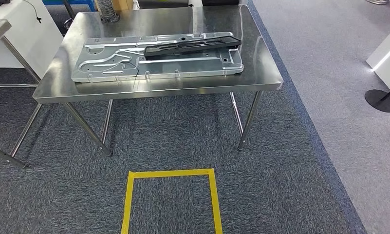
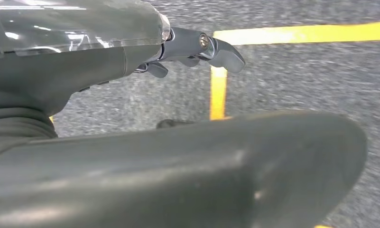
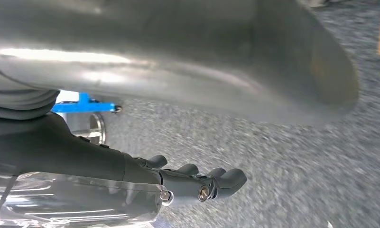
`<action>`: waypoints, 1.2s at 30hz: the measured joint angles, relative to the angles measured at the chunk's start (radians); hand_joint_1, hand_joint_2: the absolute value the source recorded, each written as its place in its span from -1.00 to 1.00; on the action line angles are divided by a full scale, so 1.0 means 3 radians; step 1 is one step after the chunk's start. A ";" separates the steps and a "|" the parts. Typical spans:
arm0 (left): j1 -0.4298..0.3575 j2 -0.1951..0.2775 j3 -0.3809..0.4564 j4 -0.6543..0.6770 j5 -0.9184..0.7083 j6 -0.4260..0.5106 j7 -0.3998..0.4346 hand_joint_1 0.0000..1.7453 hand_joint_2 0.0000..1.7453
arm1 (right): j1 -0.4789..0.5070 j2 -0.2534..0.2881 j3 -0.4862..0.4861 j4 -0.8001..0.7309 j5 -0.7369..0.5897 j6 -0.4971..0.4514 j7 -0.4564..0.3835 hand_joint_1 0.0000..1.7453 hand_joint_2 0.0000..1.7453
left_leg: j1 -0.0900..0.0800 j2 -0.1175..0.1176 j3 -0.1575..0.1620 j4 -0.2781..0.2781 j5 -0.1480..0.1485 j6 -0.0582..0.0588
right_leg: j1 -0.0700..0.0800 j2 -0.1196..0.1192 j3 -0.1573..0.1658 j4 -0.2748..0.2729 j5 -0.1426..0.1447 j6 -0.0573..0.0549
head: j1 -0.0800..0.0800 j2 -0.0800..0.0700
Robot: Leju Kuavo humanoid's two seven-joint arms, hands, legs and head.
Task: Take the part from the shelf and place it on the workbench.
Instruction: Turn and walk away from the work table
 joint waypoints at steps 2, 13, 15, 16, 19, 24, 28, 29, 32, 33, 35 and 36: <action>-0.0005 -0.0001 -0.0004 0.0000 -0.0001 0.0000 0.0011 -1.00 -1.00 | 0.0001 0.0003 0.0022 0.0003 0.0007 0.0019 0.0031 -1.00 -1.00 | 0.0003 -0.0001 0.0283 -0.0273 0.0176 0.0014 | 0.0001 0.0001 -0.0119 0.0042 0.0065 0.0018 | 0.0000 0.0000; -0.0007 -0.0010 -0.0012 0.0000 0.0000 0.0038 0.0055 -1.00 -1.00 | 0.0015 0.0019 0.0054 0.0017 -0.0074 0.0007 -0.0188 -1.00 -1.00 | -0.0036 0.0012 0.0658 -0.1142 0.0240 0.0218 | -0.0032 0.0023 -0.0563 0.0926 -0.0371 0.0209 | 0.0000 0.0000; 0.0001 -0.0011 -0.0011 0.0000 -0.0003 0.0064 0.0085 -1.00 -1.00 | 0.0016 0.0020 0.0054 0.0018 -0.0104 0.0026 -0.0226 -1.00 -1.00 | -0.0041 0.0011 0.0593 -0.1122 0.0277 0.0212 | -0.0036 0.0024 -0.0540 0.1068 -0.0430 0.0216 | 0.0000 0.0000; 0.0004 -0.0013 -0.0010 0.0000 -0.0005 0.0073 0.0102 -1.00 -1.00 | 0.0016 0.0019 0.0054 0.0018 -0.0119 0.0040 -0.0240 -1.00 -1.00 | -0.0041 0.0010 0.0572 -0.1111 0.0289 0.0207 | -0.0037 0.0024 -0.0421 0.0923 -0.0368 0.0212 | 0.0000 0.0000; 0.0005 -0.0026 -0.0010 0.0000 -0.0007 0.0086 0.0131 -1.00 -1.00 | 0.0010 0.0019 0.0053 0.0018 -0.0157 0.0082 -0.0272 -1.00 -1.00 | -0.0049 0.0009 0.0536 -0.1080 0.0309 0.0180 | -0.0026 0.0024 0.0042 0.0200 -0.0154 0.0163 | 0.0000 0.0000; 0.0000 -0.0035 -0.0010 0.0000 -0.0016 0.0093 0.0135 -1.00 -1.00 | 0.0020 0.0020 0.0049 0.0019 -0.0190 0.0085 -0.0307 -1.00 -1.00 | -0.0051 0.0007 0.0487 -0.1029 0.0297 0.0101 | -0.0022 0.0018 0.0107 0.0004 -0.0101 0.0064 | 0.0000 0.0000; 0.0007 -0.0037 -0.0010 0.0000 -0.0023 0.0098 0.0136 -1.00 -1.00 | 0.0022 0.0021 0.0044 0.0018 -0.0208 0.0062 -0.0325 -1.00 -1.00 | -0.0028 -0.0005 0.0159 -0.0287 -0.0106 0.0038 | -0.0033 0.0006 0.0078 -0.0012 -0.0067 0.0013 | 0.0000 0.0000; 0.0012 -0.0038 -0.0010 0.0000 -0.0026 0.0098 0.0137 -1.00 -1.00 | 0.0023 0.0021 0.0039 0.0018 -0.0220 0.0058 -0.0314 -1.00 -0.50 | -0.0018 -0.0005 0.0077 -0.0099 -0.0167 0.0028 | -0.0031 0.0006 0.0067 -0.0004 -0.0064 0.0012 | 0.0000 0.0000; 0.0021 -0.0038 -0.0010 0.0000 -0.0032 0.0098 0.0140 -1.00 -1.00 | 0.0027 0.0022 0.0024 0.0019 -0.0247 0.0055 -0.0276 -1.00 1.00 | 0.0006 -0.0004 0.0211 -0.0326 0.0036 0.0019 | -0.0032 0.0011 0.0052 0.0032 -0.0069 0.0022 | 0.0000 0.0000; 0.0020 -0.0038 -0.0010 0.0000 -0.0033 0.0100 0.0142 -1.00 -1.00 | 0.0027 0.0023 0.0019 0.0020 -0.0252 0.0055 -0.0264 -1.00 1.00 | 0.0010 -0.0004 0.0336 -0.0575 0.0142 0.0024 | -0.0032 0.0012 0.0049 0.0046 -0.0074 0.0032 | 0.0000 0.0000; 0.0014 -0.0038 -0.0010 0.0000 -0.0039 0.0108 0.0151 -1.00 -1.00 | 0.0025 0.0025 0.0011 0.0020 -0.0260 0.0055 -0.0239 -1.00 1.00 | 0.0005 -0.0006 0.0500 -0.0933 0.0250 0.0048 | -0.0023 0.0017 0.0029 0.0079 -0.0082 0.0069 | 0.0000 0.0000; 0.0013 -0.0038 -0.0010 0.0000 -0.0044 0.0112 0.0158 -1.00 -1.00 | 0.0023 0.0026 0.0010 0.0021 -0.0261 0.0054 -0.0231 -1.00 1.00 | 0.0003 -0.0008 0.0518 -0.0994 0.0250 0.0063 | -0.0016 0.0018 0.0016 0.0093 -0.0085 0.0085 | 0.0000 0.0000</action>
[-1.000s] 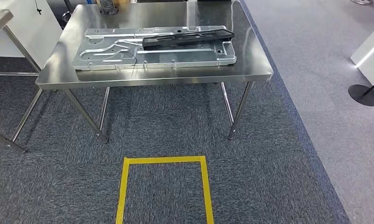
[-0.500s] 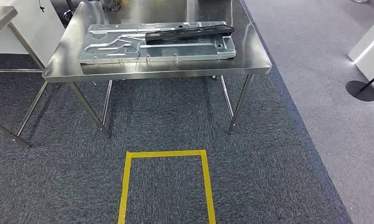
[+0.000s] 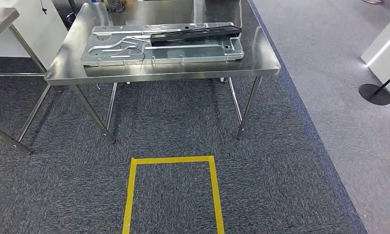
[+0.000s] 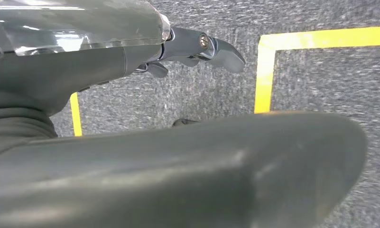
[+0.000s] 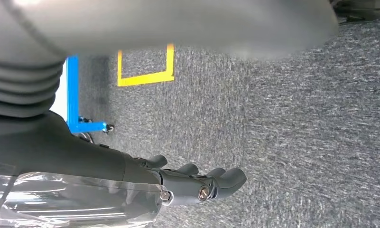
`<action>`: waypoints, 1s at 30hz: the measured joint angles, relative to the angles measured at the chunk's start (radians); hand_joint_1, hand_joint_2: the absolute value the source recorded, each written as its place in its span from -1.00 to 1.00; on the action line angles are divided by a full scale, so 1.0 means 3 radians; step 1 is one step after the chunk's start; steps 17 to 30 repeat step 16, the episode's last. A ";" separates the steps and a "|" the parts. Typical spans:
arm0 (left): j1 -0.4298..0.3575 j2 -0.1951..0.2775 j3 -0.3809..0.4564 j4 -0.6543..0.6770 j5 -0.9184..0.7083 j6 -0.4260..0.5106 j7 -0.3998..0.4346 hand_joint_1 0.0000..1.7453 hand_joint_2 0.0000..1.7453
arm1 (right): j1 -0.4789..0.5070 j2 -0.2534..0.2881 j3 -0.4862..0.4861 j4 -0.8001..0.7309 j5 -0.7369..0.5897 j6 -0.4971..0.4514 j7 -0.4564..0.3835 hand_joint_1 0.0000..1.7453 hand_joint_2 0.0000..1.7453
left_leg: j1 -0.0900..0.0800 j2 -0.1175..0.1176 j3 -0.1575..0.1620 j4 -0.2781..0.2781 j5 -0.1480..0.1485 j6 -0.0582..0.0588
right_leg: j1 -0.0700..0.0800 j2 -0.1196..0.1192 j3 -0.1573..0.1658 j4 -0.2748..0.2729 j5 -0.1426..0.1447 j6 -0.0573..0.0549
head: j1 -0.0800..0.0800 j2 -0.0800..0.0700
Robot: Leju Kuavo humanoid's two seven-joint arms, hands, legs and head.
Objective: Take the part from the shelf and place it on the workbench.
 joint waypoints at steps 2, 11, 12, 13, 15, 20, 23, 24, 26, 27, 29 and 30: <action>0.0005 -0.0001 0.0000 0.0000 -0.0007 0.0001 0.0007 -1.00 -1.00 | -0.0001 0.0000 -0.0001 0.0000 -0.0001 -0.0001 0.0011 -1.00 1.00 | -0.0004 -0.0002 -0.0010 -0.0012 0.0005 0.0020 | 0.0007 0.0001 -0.0019 0.0009 -0.0003 -0.0039 | 0.0000 0.0000; -0.0001 0.0000 0.0002 0.0000 -0.0017 0.0017 0.0032 -1.00 -1.00 | 0.0001 0.0005 -0.0002 0.0001 0.0003 -0.0010 0.0123 -1.00 1.00 | -0.0031 -0.0001 -0.0029 -0.0013 0.0025 0.0061 | -0.0009 0.0004 -0.0026 -0.0016 0.0037 -0.0032 | 0.0000 0.0000; -0.0001 0.0000 0.0002 0.0000 -0.0015 0.0017 0.0034 -1.00 -0.50 | 0.0001 0.0005 -0.0003 0.0001 -0.0002 -0.0009 0.0117 -1.00 0.50 | -0.0031 0.0000 -0.0029 -0.0012 0.0026 0.0063 | -0.0009 0.0005 -0.0026 -0.0018 0.0040 -0.0028 | 0.0000 0.0000; -0.0001 0.0000 0.0003 0.0000 -0.0014 0.0017 0.0035 -1.00 0.00 | 0.0001 0.0005 -0.0004 0.0001 -0.0009 -0.0005 0.0111 -1.00 0.00 | -0.0031 0.0000 -0.0030 -0.0012 0.0027 0.0066 | -0.0010 0.0005 -0.0026 -0.0021 0.0043 -0.0019 | 0.0000 0.0000; -0.0002 0.0000 0.0005 0.0000 -0.0014 0.0040 0.0045 -1.00 1.00 | 0.0000 0.0006 -0.0016 0.0001 -0.0040 0.0017 0.0081 -1.00 -1.00 | -0.0035 0.0000 -0.0035 -0.0010 0.0029 0.0077 | -0.0015 0.0006 -0.0027 -0.0029 0.0054 0.0026 | 0.0000 0.0000; -0.0002 0.0000 0.0006 0.0000 -0.0014 0.0048 0.0048 -1.00 1.00 | 0.0000 0.0006 -0.0019 0.0001 -0.0048 0.0025 0.0075 -1.00 -1.00 | -0.0037 0.0000 -0.0036 -0.0009 0.0030 0.0080 | -0.0017 0.0005 -0.0027 -0.0030 0.0057 0.0040 | 0.0000 0.0000; -0.0002 0.0000 0.0006 0.0000 -0.0014 0.0048 0.0048 -1.00 1.00 | 0.0000 0.0006 -0.0019 0.0001 -0.0048 0.0025 0.0075 -1.00 -1.00 | -0.0037 0.0000 -0.0036 -0.0009 0.0030 0.0080 | -0.0017 0.0005 -0.0027 -0.0030 0.0057 0.0040 | 0.0000 0.0000; -0.0002 0.0000 0.0006 0.0000 -0.0014 0.0048 0.0048 -1.00 1.00 | 0.0000 0.0006 -0.0019 0.0001 -0.0048 0.0025 0.0075 -1.00 -1.00 | -0.0037 0.0000 -0.0036 -0.0009 0.0030 0.0080 | -0.0017 0.0005 -0.0027 -0.0030 0.0057 0.0040 | 0.0000 0.0000; -0.0002 0.0000 0.0006 0.0000 -0.0014 0.0048 0.0048 -1.00 1.00 | 0.0000 0.0006 -0.0019 0.0001 -0.0048 0.0025 0.0075 -1.00 -1.00 | -0.0037 0.0000 -0.0036 -0.0009 0.0030 0.0080 | -0.0017 0.0005 -0.0027 -0.0030 0.0057 0.0040 | 0.0000 0.0000; -0.0002 0.0000 0.0006 0.0000 -0.0014 0.0048 0.0048 -1.00 1.00 | 0.0000 0.0006 -0.0019 0.0001 -0.0048 0.0025 0.0075 -1.00 -1.00 | -0.0037 0.0000 -0.0036 -0.0009 0.0030 0.0080 | -0.0017 0.0005 -0.0027 -0.0030 0.0057 0.0040 | 0.0000 0.0000; -0.0002 0.0000 0.0006 0.0000 -0.0014 0.0048 0.0048 -1.00 1.00 | 0.0000 0.0006 -0.0019 0.0001 -0.0048 0.0025 0.0075 -1.00 -1.00 | -0.0037 0.0000 -0.0036 -0.0009 0.0030 0.0080 | -0.0017 0.0005 -0.0027 -0.0030 0.0057 0.0040 | 0.0000 0.0000; -0.0002 0.0000 0.0006 0.0000 -0.0014 0.0048 0.0048 -1.00 1.00 | 0.0000 0.0006 -0.0019 0.0001 -0.0048 0.0025 0.0075 -1.00 -1.00 | -0.0037 0.0000 -0.0036 -0.0009 0.0030 0.0080 | -0.0017 0.0005 -0.0027 -0.0030 0.0057 0.0040 | 0.0000 0.0000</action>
